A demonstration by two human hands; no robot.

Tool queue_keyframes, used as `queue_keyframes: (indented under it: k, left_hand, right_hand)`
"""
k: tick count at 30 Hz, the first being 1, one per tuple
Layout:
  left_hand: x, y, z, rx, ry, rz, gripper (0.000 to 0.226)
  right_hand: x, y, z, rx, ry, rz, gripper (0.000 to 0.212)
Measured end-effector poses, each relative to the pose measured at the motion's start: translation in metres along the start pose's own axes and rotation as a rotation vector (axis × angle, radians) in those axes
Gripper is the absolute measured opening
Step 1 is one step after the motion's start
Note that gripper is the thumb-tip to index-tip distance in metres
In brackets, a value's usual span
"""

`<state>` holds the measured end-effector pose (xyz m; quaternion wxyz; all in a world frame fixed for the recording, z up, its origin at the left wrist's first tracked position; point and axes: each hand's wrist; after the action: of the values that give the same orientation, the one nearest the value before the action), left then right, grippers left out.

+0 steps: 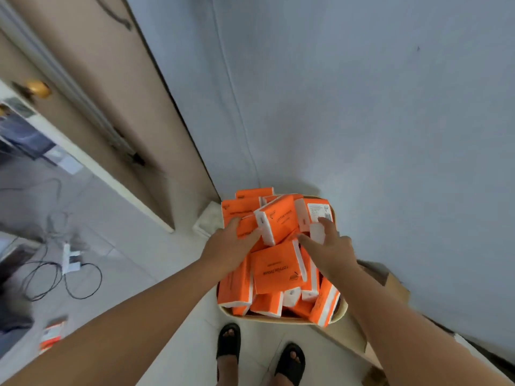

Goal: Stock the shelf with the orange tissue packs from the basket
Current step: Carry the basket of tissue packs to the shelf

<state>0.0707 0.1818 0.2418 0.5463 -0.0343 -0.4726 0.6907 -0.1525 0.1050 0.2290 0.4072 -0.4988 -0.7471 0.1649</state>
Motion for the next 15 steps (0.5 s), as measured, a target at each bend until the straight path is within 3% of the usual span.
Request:
queue_keyframes:
  k: [4, 8, 15]
  left_hand:
    - [0.020, -0.038, -0.038, 0.027, -0.084, 0.099, 0.092]
    - [0.036, -0.073, -0.093, 0.020, -0.129, 0.208, 0.082]
    - [0.075, -0.137, -0.203, 0.073, -0.247, 0.382, 0.074]
  right_hand:
    - [0.003, 0.029, -0.052, 0.008, -0.066, -0.097, 0.083]
    - [0.013, 0.066, -0.107, 0.010, -0.113, -0.175, 0.077]
    - [0.047, 0.162, -0.205, 0.169, -0.298, -0.342, 0.084]
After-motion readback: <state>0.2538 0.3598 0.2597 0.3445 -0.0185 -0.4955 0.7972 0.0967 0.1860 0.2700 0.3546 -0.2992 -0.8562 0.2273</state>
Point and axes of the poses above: each hand's wrist, its own x-axis away from the middle knuckle, its own y-axis out of the palm, z = x × y, and after that the axes turned 7 degrees about -y, right-handed
